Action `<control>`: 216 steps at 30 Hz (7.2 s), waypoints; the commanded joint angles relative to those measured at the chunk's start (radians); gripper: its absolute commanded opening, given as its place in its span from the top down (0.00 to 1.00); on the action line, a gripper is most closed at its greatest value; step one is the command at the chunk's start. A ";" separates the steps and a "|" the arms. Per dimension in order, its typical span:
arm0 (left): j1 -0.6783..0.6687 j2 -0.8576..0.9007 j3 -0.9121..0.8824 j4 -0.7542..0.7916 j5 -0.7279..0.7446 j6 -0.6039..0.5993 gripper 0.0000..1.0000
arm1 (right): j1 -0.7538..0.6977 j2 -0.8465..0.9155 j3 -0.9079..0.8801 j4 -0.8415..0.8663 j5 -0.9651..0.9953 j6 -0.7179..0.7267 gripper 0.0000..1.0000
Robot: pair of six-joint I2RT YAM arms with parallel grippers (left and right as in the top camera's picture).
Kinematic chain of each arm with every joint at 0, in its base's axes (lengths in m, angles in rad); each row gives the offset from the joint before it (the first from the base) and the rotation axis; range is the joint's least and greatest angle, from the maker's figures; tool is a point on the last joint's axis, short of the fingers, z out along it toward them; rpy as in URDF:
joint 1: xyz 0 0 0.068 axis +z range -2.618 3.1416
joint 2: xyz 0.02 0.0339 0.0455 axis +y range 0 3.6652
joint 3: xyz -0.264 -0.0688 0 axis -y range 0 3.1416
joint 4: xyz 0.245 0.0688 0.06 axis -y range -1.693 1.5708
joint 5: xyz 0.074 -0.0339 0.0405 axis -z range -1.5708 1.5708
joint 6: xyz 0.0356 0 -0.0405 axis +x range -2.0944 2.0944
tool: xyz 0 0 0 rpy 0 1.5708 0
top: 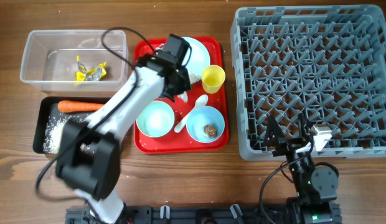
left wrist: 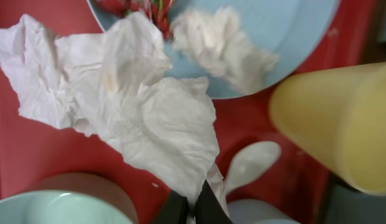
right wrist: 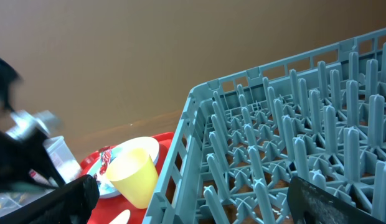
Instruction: Sort waste into correct bins and load items into the dishwasher rack
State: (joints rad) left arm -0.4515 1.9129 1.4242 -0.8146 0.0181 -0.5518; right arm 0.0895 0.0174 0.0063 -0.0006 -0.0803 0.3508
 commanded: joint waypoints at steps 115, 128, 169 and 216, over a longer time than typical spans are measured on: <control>0.089 0.225 0.003 0.587 -0.244 0.125 0.50 | 0.003 -0.006 -0.001 0.003 0.013 -0.007 0.00; 0.082 0.251 0.003 0.575 -0.244 0.125 0.63 | 0.003 -0.006 -0.001 0.003 0.013 -0.007 0.00; 0.206 -0.223 0.003 0.369 -0.383 0.126 0.96 | 0.003 -0.006 -0.001 0.003 0.013 -0.008 0.00; 0.173 -0.032 -0.084 0.026 -0.071 -0.041 0.48 | 0.003 -0.006 -0.001 0.003 0.013 -0.008 0.00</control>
State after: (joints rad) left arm -0.2779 1.8553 1.3472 -0.8127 -0.0391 -0.5423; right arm 0.0895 0.0174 0.0063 -0.0006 -0.0772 0.3508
